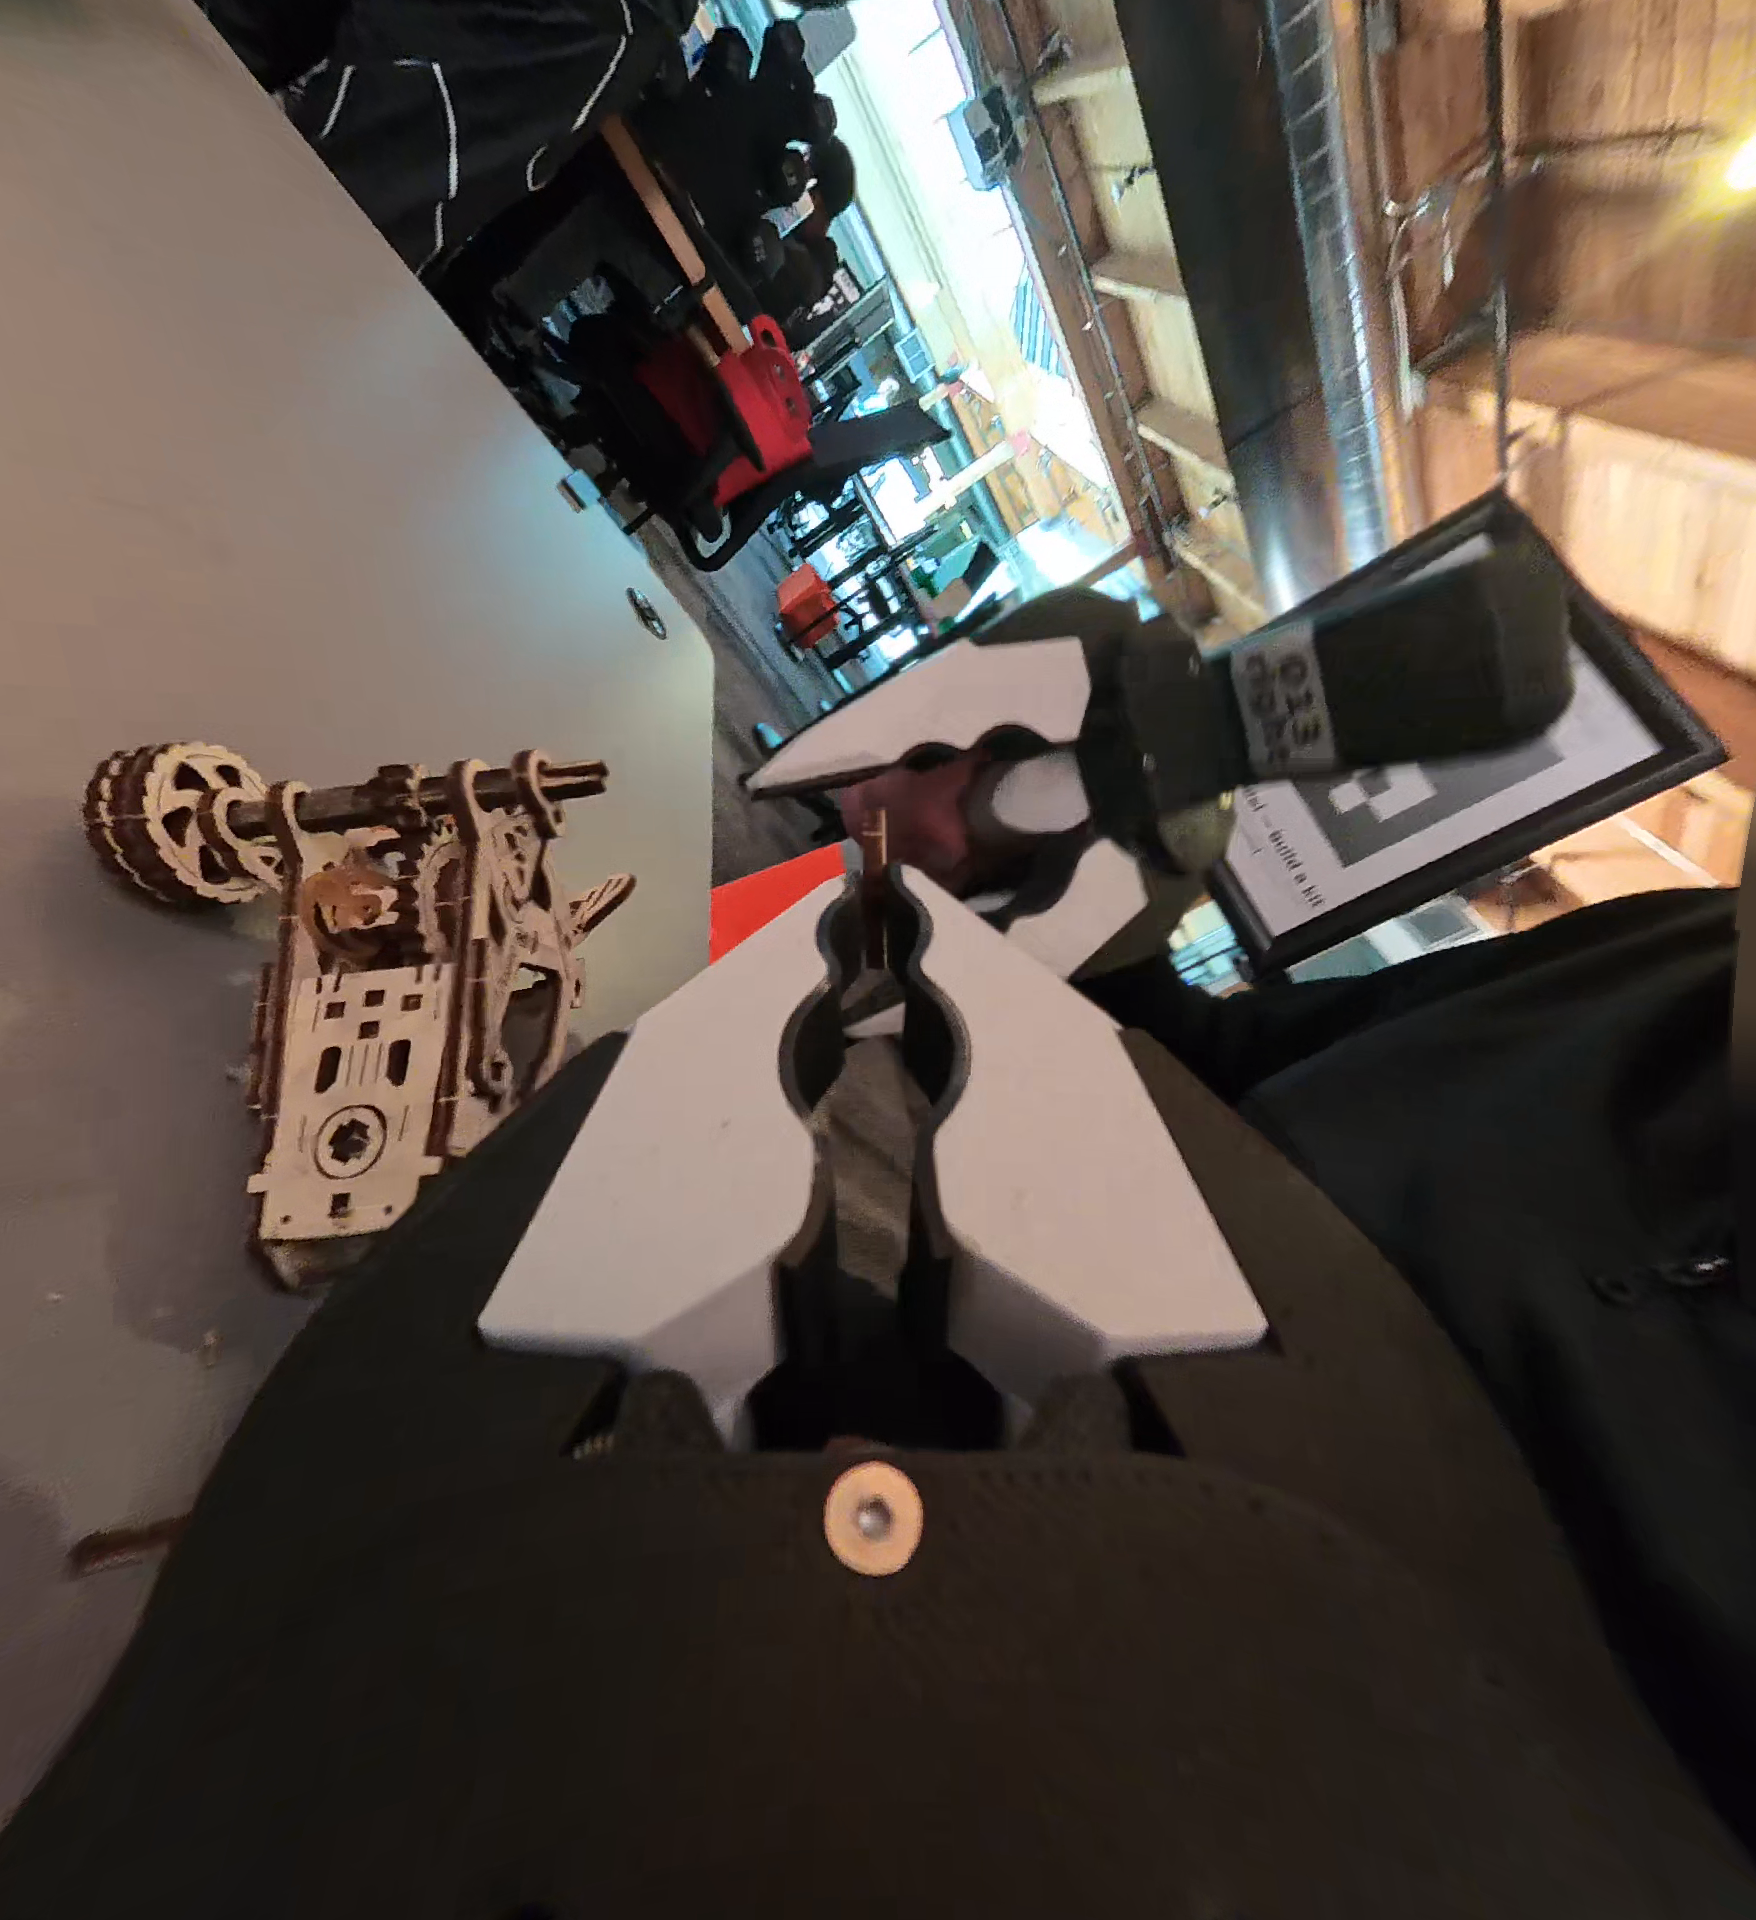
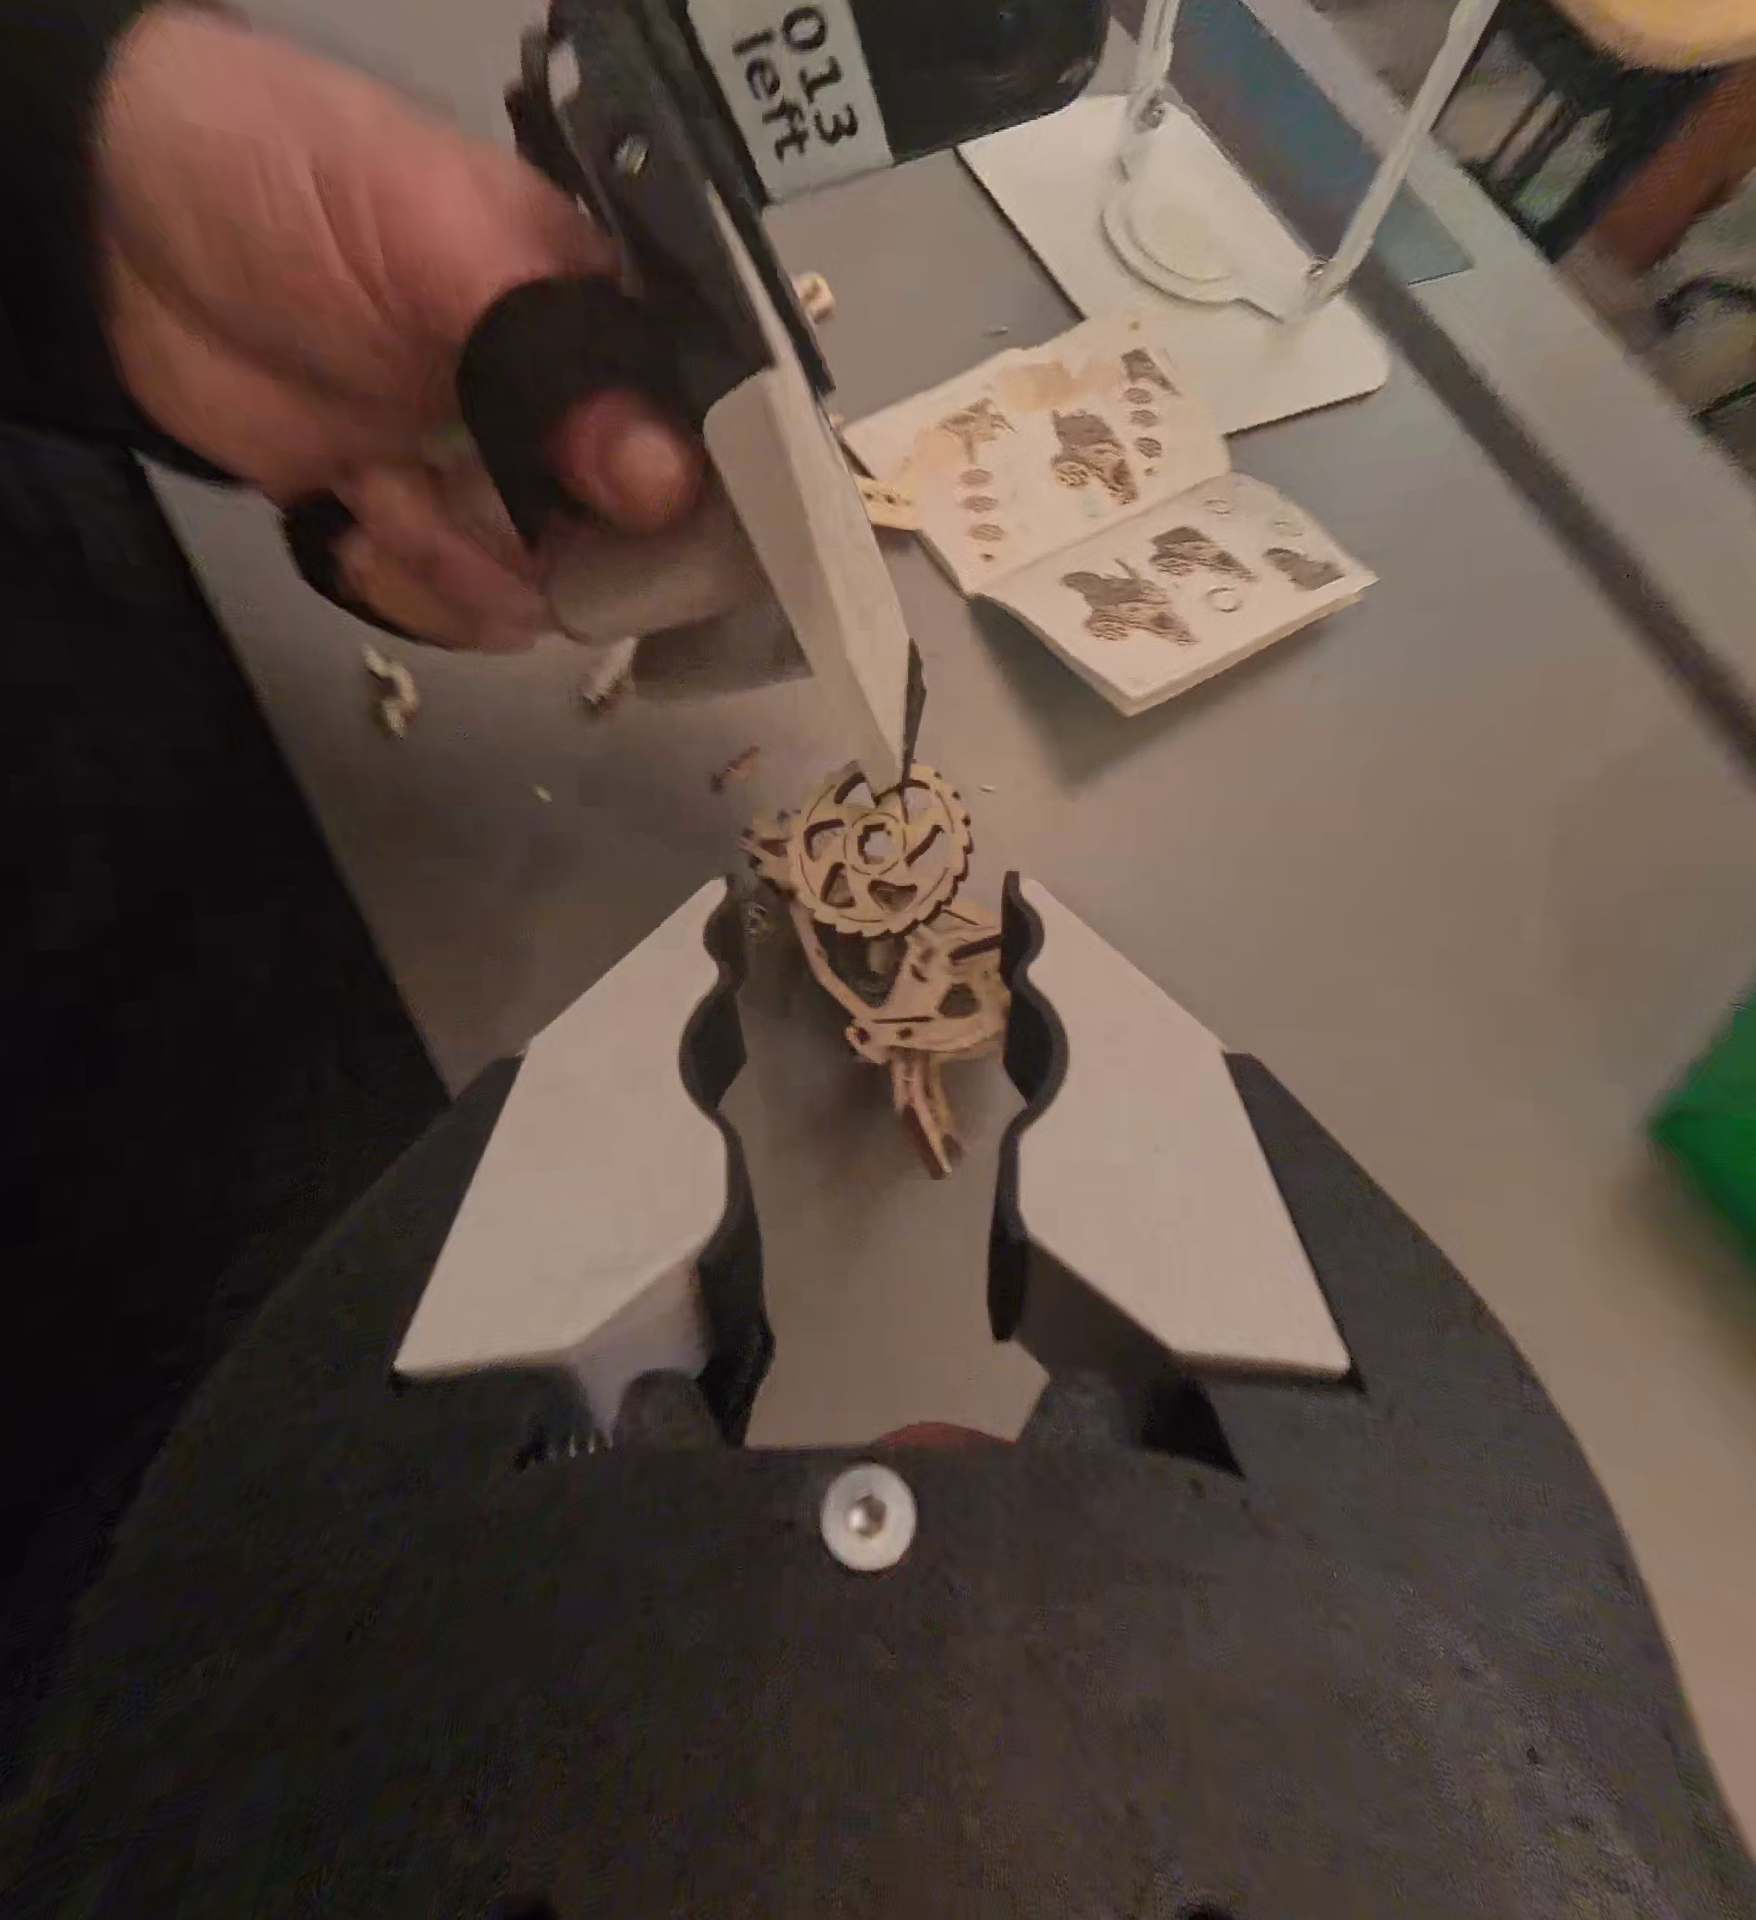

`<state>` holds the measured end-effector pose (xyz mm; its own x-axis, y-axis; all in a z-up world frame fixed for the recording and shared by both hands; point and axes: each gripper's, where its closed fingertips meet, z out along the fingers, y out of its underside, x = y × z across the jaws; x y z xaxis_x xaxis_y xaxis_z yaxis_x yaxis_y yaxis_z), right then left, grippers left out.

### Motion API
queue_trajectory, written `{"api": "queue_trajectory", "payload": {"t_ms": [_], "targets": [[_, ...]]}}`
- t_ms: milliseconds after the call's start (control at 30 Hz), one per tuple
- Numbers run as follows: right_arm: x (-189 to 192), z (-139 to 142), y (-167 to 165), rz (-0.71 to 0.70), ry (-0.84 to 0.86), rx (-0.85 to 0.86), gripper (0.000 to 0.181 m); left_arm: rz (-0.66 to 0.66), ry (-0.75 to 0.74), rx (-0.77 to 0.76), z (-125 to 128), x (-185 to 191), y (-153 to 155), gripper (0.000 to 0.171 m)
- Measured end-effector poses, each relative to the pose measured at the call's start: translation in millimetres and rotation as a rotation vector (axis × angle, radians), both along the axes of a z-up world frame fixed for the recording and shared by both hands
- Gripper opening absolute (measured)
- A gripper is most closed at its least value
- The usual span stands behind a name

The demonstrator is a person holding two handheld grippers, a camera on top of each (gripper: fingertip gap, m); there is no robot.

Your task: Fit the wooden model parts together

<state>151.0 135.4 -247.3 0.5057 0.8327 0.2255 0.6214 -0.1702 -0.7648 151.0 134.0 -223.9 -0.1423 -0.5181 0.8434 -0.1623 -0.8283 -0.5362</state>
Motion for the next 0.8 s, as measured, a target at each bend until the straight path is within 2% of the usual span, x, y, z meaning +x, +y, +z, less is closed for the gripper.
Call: {"api": "queue_trajectory", "payload": {"t_ms": [100, 200, 300, 367, 433, 533, 800], "targets": [[2, -2, 3, -0.015, -0.088, 0.114, 0.031, 0.003, -0.006, -0.040, -1, 3, -1, 0.000], [3, -1, 4, -0.007, -0.045, 0.092, 0.030, 0.021, -0.022, -0.057, 0, 5, 1, 0.000], [8, 0, 11, -0.004, -0.032, 0.084, 0.030, 0.065, -0.017, -0.001, 0, 7, 8, 0.001], [15, -2, 20, -0.014, -0.050, 0.089, 0.030, 0.098, 0.056, 0.097, -10, 6, 14, 0.010], [18, -4, 27, -0.011, -0.056, 0.093, 0.030, 0.133, 0.103, 0.167, -16, 4, 24, 0.012], [18, -9, 33, 0.037, -0.075, 0.086, 0.030, 0.142, 0.137, 0.184, -23, 3, 33, 0.020], [25, -23, 42, 0.238, -0.194, 0.080, 0.029, 0.157, 0.178, 0.199, -37, 10, 42, 0.027]]}}
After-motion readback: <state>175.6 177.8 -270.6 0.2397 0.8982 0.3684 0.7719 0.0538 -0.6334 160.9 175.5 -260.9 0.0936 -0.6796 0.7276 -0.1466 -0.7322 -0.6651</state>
